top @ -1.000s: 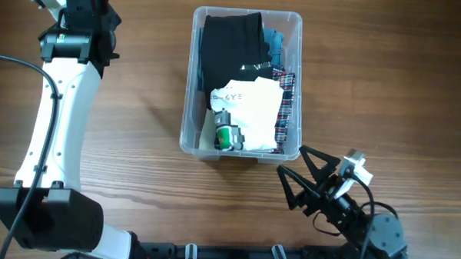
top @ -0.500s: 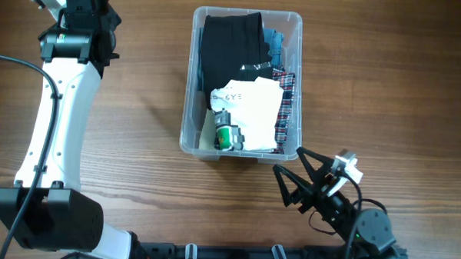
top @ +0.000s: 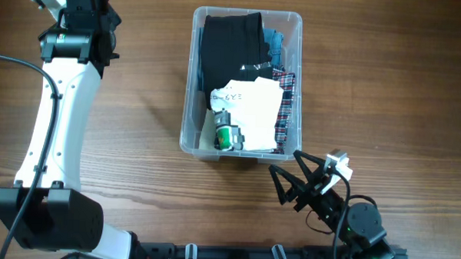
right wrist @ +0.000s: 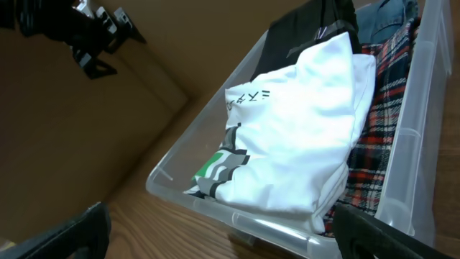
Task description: Pack container
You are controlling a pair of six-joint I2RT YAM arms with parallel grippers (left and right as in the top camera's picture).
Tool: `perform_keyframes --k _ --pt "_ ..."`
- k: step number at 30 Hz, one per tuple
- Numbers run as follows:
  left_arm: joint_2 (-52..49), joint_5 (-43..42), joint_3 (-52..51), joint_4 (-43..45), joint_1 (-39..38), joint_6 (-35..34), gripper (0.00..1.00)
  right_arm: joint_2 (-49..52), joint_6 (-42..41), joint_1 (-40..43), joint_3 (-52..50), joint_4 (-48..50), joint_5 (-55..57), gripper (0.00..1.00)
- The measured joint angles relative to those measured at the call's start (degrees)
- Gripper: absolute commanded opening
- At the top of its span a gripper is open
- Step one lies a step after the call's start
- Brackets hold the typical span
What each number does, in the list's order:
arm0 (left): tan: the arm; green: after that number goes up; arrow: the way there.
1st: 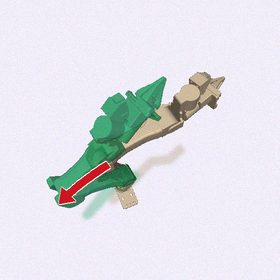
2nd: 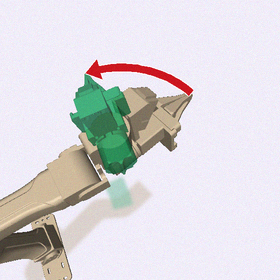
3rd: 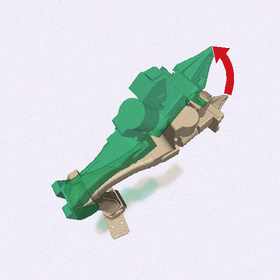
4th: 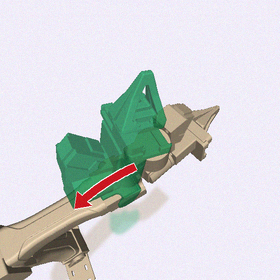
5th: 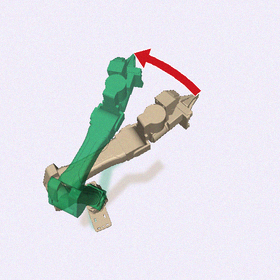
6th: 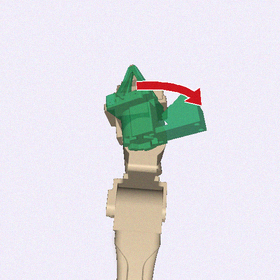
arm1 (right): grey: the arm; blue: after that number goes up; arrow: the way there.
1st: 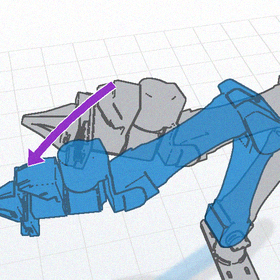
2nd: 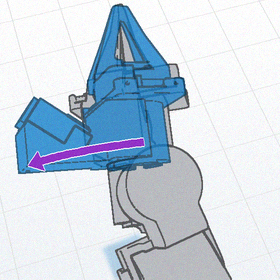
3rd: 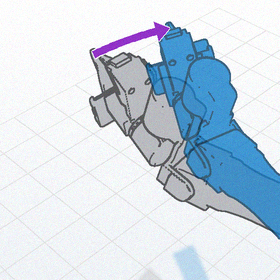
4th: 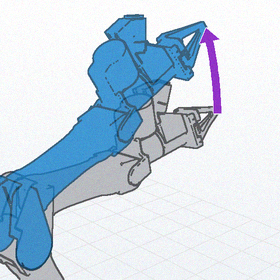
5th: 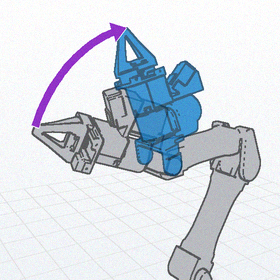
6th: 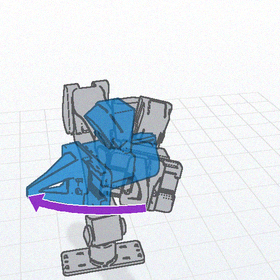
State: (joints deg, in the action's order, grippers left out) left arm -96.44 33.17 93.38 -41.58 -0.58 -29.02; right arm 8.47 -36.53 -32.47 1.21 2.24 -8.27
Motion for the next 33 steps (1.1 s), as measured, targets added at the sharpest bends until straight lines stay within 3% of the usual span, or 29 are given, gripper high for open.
perform_keyframes --k 13,23,33 --pt "0.00 0.00 0.00 -0.02 0.00 0.00 1.00 4.46 1.20 0.00 1.46 1.03 0.42 1.00" --pt "0.00 0.00 0.00 0.00 0.00 0.00 1.00 -6.80 25.18 6.82 -0.81 -2.16 5.57 1.00" --pt "0.00 0.00 0.00 0.00 0.00 0.00 1.00 -7.39 45.81 23.23 -0.81 -2.21 4.37 1.00"
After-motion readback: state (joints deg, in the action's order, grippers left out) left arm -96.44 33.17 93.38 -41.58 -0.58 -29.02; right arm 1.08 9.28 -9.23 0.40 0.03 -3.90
